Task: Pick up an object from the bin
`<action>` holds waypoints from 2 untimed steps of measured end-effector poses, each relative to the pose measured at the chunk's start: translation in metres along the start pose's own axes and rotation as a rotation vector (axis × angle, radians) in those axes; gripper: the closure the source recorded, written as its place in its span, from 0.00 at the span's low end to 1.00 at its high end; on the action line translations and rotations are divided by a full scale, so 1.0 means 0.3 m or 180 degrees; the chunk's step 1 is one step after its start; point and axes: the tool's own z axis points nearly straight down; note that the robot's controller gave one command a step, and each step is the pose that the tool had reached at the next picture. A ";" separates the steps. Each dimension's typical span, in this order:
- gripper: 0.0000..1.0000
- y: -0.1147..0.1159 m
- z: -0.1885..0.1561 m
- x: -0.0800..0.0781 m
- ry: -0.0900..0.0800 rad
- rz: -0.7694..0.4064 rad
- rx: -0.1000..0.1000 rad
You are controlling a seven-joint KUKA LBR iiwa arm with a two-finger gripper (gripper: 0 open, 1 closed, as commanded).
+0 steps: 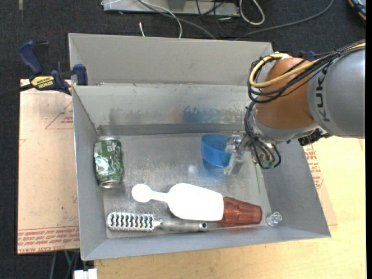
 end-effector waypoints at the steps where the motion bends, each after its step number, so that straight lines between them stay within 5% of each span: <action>1: 1.00 0.021 0.026 -0.035 0.0006 0.0024 0.0008; 2: 1.00 0.083 -0.185 -0.033 0.0015 -0.0130 0.0004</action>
Offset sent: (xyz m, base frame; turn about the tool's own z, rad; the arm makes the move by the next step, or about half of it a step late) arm 0.0131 0.0260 0.0810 -0.0584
